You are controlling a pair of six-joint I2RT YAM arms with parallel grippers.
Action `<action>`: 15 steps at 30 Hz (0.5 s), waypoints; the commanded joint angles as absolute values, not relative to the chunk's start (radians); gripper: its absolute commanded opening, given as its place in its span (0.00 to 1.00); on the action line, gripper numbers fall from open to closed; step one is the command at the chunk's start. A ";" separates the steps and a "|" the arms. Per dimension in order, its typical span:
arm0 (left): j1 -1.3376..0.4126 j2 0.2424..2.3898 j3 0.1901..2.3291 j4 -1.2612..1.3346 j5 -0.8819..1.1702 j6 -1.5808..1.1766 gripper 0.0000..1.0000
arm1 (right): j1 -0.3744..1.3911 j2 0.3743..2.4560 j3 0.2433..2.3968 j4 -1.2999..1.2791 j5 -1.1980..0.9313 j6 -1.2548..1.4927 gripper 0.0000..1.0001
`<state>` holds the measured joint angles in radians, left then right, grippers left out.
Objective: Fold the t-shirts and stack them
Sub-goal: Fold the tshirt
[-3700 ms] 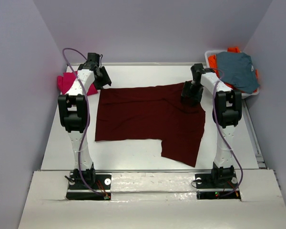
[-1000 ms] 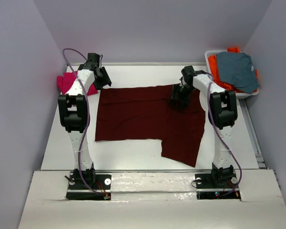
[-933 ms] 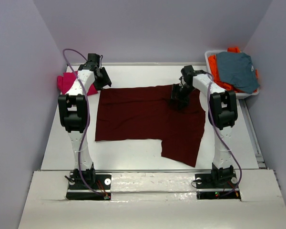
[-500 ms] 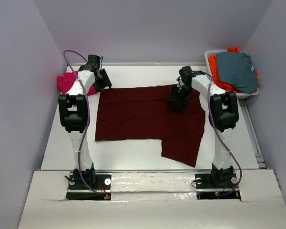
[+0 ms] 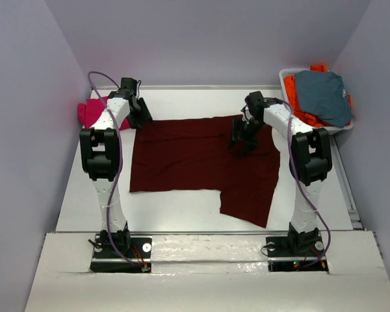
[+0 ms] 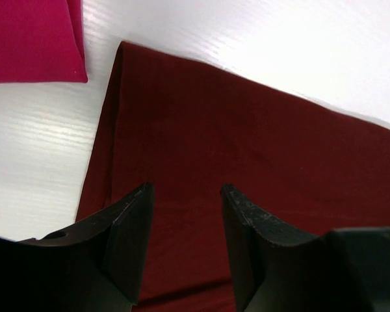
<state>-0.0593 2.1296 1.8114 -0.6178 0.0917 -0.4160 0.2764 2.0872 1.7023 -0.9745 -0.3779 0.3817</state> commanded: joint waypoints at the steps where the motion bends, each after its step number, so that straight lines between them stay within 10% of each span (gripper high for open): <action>1: -0.063 2.007 1.734 -0.637 0.066 -0.402 0.56 | 0.282 1.948 1.625 -0.971 -0.396 0.379 0.67; 15: -0.074 1.753 1.385 -0.612 0.074 -0.417 0.56 | 0.282 1.698 1.252 -0.904 -0.324 0.479 0.67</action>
<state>-0.0708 1.8275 1.4570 -0.6220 0.0704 -0.4168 0.2764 1.7546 1.3003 -0.9512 -0.3466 0.4389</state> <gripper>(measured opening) 0.563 0.670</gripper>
